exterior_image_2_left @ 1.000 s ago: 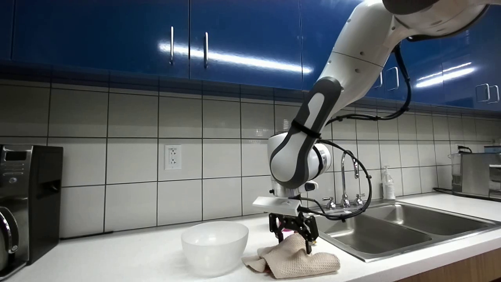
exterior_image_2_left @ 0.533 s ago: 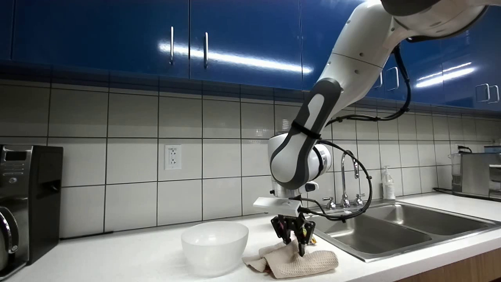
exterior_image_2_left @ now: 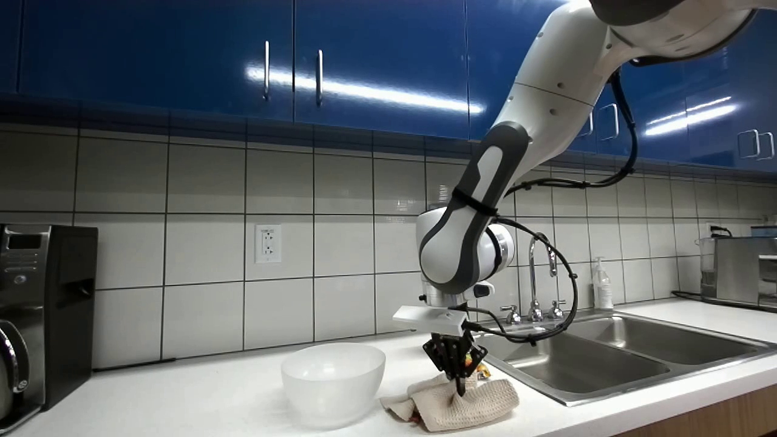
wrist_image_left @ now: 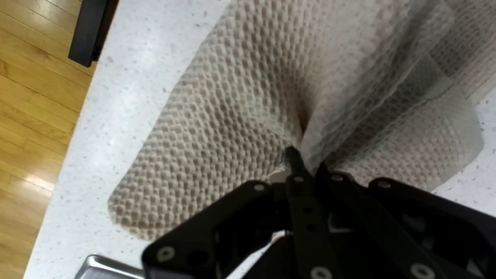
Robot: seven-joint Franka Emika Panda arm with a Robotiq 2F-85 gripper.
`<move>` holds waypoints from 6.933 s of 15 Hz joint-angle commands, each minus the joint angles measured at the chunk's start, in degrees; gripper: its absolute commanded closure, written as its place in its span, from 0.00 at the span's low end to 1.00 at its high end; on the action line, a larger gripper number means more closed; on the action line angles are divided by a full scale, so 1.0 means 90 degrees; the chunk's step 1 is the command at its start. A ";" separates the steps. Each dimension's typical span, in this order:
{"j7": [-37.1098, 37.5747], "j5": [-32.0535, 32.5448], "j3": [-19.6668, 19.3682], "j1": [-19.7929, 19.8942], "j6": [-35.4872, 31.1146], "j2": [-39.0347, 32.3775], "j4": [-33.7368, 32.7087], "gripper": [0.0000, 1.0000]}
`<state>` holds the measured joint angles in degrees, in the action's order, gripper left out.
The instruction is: Put the towel in the bowl
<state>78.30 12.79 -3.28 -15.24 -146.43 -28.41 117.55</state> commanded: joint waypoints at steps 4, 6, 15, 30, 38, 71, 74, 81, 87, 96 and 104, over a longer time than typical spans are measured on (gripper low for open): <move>0.0003 -0.0035 -0.0095 -0.0094 -0.0426 0.0464 0.0276 0.99; -0.0019 0.0008 -0.0097 -0.0115 -0.0582 0.0751 0.0400 0.99; -0.0028 0.0232 0.0040 -0.0055 -0.0781 0.2027 0.0740 0.99; -0.0087 0.0508 0.0836 0.0244 -0.0972 0.3508 0.0909 0.99; -0.0242 0.0479 0.1374 0.0309 -0.1105 0.3613 0.0735 0.99; -0.0472 0.0838 0.1179 -0.0361 -0.1881 0.1018 -0.0603 0.99; -0.0503 0.0825 0.1155 -0.0324 -0.1900 0.0846 -0.0593 0.99; -0.1010 0.0326 0.0741 -0.0592 -0.1946 0.0585 -0.0459 0.99; -0.1349 -0.0041 0.0708 -0.0706 -0.1869 0.0541 -0.0378 0.63; -0.1463 -0.0158 0.0657 -0.0899 -0.1855 0.0771 -0.0253 0.00; -0.2435 -0.0789 0.1200 -0.0526 -0.1682 0.1752 0.0381 0.00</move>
<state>62.95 10.50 4.17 -22.50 -162.86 -18.77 115.85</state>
